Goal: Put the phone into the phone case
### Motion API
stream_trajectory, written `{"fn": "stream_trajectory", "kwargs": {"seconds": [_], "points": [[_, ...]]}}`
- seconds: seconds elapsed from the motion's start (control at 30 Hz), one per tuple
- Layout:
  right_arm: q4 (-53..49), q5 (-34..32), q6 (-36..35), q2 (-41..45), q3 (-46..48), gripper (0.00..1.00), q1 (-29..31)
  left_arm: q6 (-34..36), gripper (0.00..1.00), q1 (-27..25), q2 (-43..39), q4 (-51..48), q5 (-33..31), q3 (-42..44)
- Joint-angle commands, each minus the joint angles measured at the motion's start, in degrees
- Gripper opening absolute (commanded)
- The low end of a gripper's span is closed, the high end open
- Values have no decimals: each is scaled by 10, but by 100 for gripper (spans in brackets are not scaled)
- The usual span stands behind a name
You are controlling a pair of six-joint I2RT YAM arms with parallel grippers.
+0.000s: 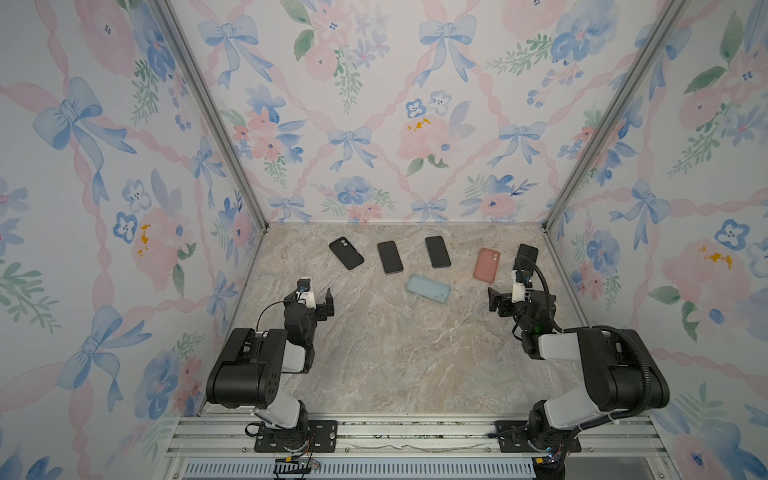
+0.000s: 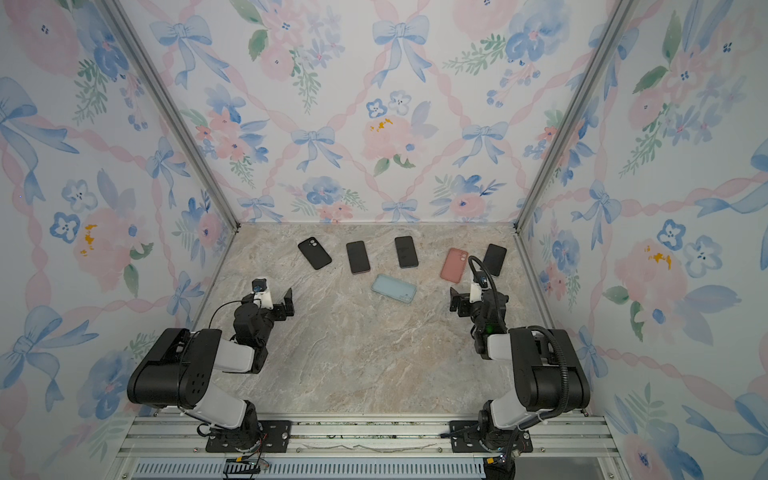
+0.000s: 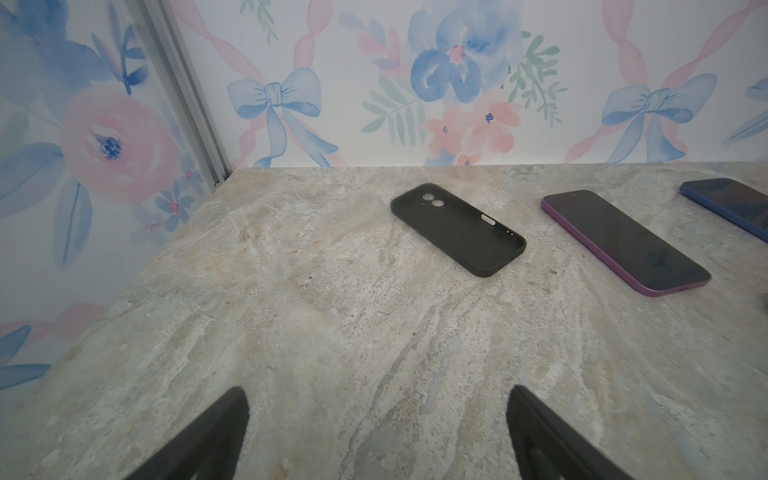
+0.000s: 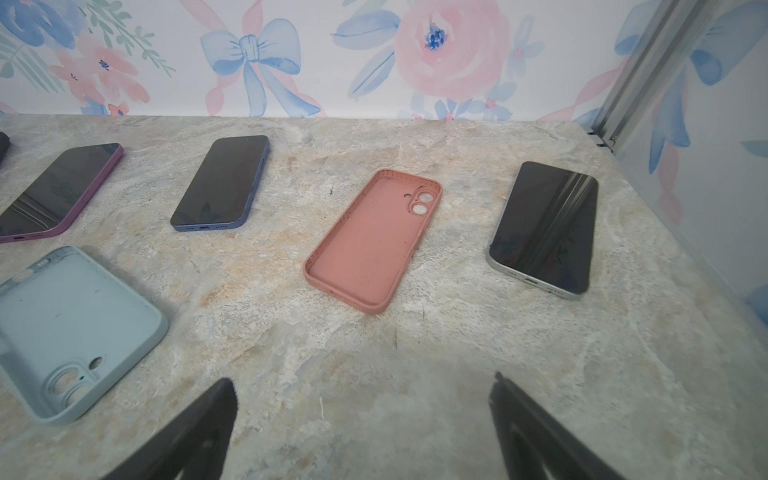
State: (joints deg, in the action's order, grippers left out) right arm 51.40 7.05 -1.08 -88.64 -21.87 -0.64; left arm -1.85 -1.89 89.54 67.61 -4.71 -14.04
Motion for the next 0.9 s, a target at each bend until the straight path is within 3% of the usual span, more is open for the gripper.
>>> {"fn": "stream_trajectory", "kwargs": {"seconds": [0.0,0.53,0.87], "points": [[5,-8,4,3,-5,97,5,9,98,-5,-4,-3,-8,-3],[-11,-27,5,5,-12,97,9,9,98,-6,-4,-3,-11,-3],[-31,-88,-6,24,-14,97,35,20,98,-17,-22,-1,-16,6]]}}
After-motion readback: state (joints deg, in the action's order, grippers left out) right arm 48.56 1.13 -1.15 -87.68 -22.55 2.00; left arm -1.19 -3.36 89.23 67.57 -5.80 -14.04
